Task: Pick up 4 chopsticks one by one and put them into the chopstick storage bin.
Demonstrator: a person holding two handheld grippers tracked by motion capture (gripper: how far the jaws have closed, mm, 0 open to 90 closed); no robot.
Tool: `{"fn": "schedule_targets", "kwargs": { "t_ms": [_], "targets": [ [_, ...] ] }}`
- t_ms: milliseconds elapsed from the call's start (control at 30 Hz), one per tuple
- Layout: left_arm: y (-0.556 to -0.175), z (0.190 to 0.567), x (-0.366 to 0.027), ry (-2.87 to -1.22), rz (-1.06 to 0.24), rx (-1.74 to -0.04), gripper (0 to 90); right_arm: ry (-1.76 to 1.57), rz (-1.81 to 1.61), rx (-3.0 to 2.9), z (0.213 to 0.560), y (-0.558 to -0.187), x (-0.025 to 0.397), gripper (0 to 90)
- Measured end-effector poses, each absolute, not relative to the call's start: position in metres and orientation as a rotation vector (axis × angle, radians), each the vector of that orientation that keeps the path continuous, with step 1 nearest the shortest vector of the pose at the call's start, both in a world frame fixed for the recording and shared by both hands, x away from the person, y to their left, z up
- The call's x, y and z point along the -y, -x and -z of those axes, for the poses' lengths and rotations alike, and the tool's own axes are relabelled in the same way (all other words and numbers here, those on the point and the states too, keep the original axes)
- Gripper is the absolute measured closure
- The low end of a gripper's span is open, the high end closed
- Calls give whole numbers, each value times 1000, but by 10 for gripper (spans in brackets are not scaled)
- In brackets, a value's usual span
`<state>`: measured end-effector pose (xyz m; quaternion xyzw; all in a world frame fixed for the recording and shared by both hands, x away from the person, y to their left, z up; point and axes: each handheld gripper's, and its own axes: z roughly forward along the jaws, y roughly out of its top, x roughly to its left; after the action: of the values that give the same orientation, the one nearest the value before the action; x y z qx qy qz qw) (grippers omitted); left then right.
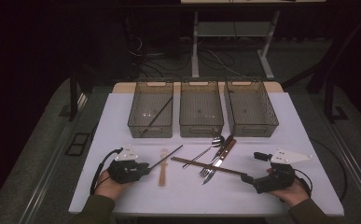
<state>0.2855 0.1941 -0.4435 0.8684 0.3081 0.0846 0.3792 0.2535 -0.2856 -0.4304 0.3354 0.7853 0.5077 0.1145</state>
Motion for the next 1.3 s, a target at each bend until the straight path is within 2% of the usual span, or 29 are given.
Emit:
{"fn": "schedule_targets", "kwargs": {
  "t_ms": [400, 1300],
  "targets": [
    [-287, 447, -191, -2247, -205, -779, 826, -985, -1481, -2303, 431, -253, 285, 2],
    [-284, 437, -187, -2259, -207, -793, 853, -978, -1475, -2310, 431, -253, 285, 2]
  ]
}}
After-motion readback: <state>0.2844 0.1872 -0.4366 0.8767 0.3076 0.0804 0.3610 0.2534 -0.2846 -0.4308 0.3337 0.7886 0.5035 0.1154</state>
